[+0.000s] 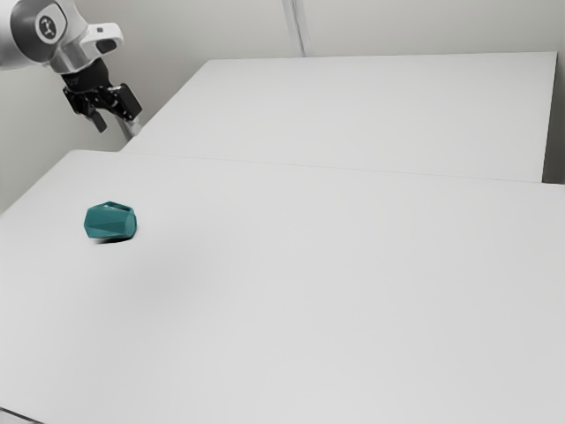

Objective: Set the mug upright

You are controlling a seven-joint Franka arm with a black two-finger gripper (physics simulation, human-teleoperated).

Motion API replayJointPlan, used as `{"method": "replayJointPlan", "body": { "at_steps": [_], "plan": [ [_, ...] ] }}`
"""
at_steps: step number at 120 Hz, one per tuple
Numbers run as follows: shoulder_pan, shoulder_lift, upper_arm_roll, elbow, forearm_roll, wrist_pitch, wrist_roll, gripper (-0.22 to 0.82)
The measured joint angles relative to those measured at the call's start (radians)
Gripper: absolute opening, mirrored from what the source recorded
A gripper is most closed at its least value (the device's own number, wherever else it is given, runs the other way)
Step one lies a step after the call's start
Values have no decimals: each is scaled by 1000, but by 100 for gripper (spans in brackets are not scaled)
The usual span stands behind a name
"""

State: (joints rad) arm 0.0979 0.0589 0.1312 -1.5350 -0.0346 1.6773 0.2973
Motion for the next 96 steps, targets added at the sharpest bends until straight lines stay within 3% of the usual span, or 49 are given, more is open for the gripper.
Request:
{"method": "replayJointPlan", "body": {
  "at_steps": [24,45,60,80,96],
  "plan": [
    [10,13,10,-57,-15,15,25,60],
    [259,-13,-14,-307,-62,187,44,60],
    [417,-11,-25,-371,-122,318,83,60],
    [617,103,-177,-366,-349,454,232,60],
    [867,152,-361,-354,-472,510,390,60]
  ]
}}
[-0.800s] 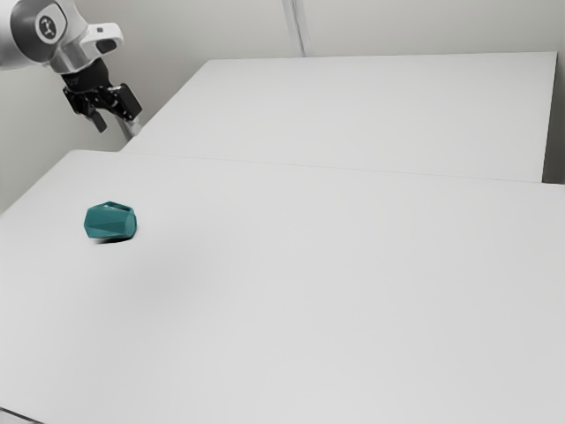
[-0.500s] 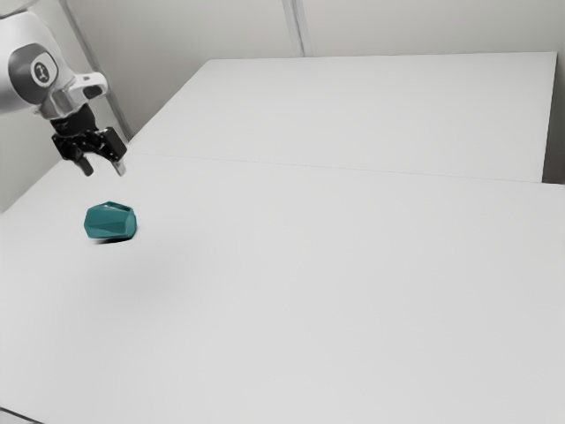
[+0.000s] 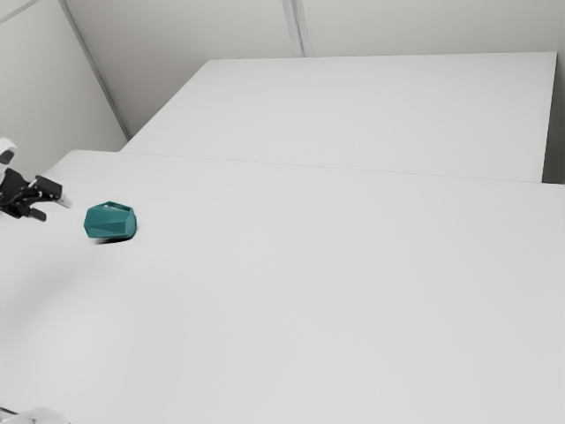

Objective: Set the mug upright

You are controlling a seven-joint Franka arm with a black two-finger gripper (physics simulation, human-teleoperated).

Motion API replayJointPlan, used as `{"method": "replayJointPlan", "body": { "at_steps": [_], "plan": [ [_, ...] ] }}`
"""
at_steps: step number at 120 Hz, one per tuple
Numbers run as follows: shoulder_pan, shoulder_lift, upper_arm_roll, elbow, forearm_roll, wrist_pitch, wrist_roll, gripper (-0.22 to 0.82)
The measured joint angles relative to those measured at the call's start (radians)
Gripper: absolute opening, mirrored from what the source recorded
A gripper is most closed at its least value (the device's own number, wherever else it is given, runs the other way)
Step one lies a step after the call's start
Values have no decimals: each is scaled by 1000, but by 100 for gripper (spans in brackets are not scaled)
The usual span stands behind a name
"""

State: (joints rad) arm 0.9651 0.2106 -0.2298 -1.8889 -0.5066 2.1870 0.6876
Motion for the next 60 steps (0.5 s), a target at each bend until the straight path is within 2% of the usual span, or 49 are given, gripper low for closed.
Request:
{"method": "replayJointPlan", "body": {
  "at_steps": [8,25,39,60],
  "plan": [
    [106,39,-77,4,-27,23,77,60],
    [312,203,-260,108,-51,52,245,60],
    [351,287,-300,166,-55,64,379,60],
    [354,324,-355,166,-54,102,545,59]
  ]
}}
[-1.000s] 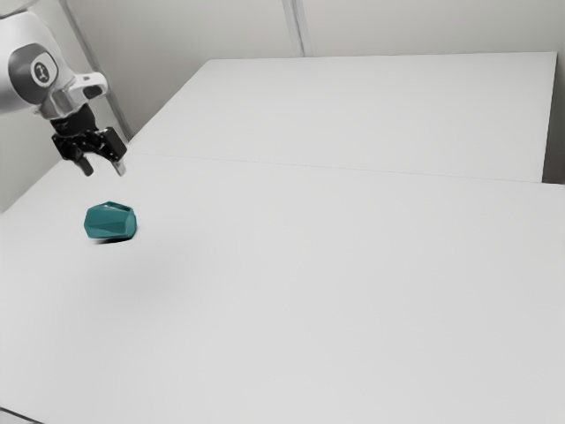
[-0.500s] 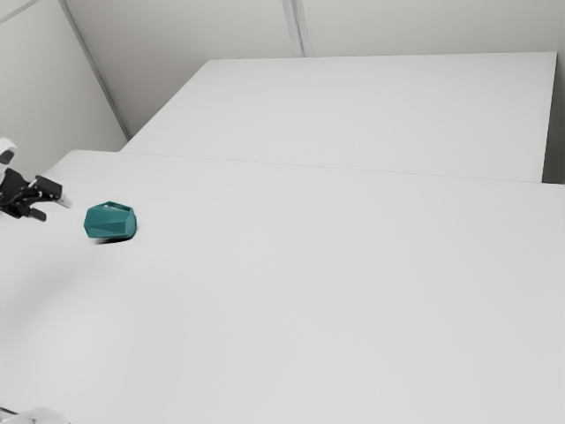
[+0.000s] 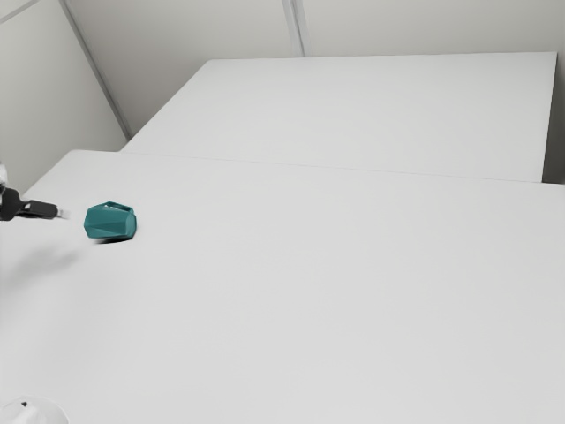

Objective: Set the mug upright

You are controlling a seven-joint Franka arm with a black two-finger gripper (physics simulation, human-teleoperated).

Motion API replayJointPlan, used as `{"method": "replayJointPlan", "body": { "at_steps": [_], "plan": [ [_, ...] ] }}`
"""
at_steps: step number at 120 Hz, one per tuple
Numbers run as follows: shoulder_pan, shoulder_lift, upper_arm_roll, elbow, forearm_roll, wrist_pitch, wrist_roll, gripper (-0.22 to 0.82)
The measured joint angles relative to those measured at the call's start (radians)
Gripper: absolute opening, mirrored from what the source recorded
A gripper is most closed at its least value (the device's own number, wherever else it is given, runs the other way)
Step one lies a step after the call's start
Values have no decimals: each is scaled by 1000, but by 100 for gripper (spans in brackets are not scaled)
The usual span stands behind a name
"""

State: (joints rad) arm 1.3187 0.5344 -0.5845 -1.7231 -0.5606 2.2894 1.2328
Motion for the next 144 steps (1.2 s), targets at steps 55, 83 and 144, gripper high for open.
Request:
{"method": "replayJointPlan", "body": {
  "at_steps": [55,83,144],
  "plan": [
    [-9,-3,-30,-126,-17,124,262,58],
    [-12,12,-37,-128,-24,168,336,58],
    [-96,20,-34,-124,-60,228,425,57]
  ]
}}
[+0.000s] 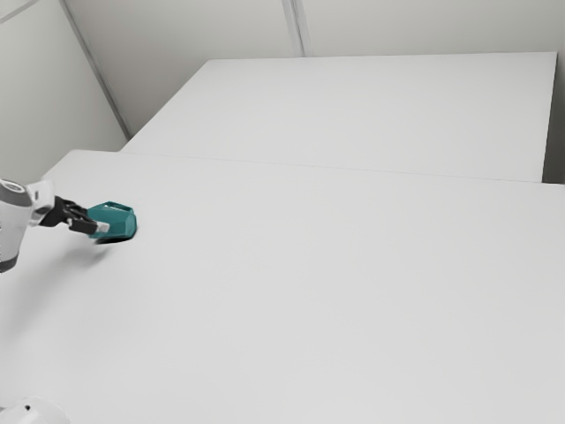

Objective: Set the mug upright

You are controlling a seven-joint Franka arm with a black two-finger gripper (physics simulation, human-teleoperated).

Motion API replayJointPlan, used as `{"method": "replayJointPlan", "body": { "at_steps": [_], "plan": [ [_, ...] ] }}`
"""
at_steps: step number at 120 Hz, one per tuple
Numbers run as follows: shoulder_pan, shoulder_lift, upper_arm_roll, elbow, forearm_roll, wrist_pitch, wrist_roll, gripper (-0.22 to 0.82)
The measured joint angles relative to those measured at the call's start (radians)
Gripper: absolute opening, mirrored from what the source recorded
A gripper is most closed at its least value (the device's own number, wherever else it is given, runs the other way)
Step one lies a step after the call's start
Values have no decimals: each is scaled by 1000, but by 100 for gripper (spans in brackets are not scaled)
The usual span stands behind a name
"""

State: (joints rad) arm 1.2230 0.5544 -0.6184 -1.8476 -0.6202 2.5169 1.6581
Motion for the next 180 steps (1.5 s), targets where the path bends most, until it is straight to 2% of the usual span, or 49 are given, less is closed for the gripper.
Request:
{"method": "replayJointPlan", "body": {
  "at_steps": [32,48,67,83,128,142,164,180],
  "plan": [
    [-28,-12,5,-51,-62,27,24,54],
    [-29,-20,5,-53,-75,41,32,33],
    [-30,-29,5,-52,-78,52,40,2],
    [-31,-35,4,-51,-75,57,45,-10],
    [-91,-133,6,-53,-69,78,46,-17],
    [-154,-184,42,-72,-69,78,31,-17],
    [-216,-241,55,-109,-69,76,-9,-18],
    [-350,-320,119,-167,-73,77,-65,-18]
  ]
}}
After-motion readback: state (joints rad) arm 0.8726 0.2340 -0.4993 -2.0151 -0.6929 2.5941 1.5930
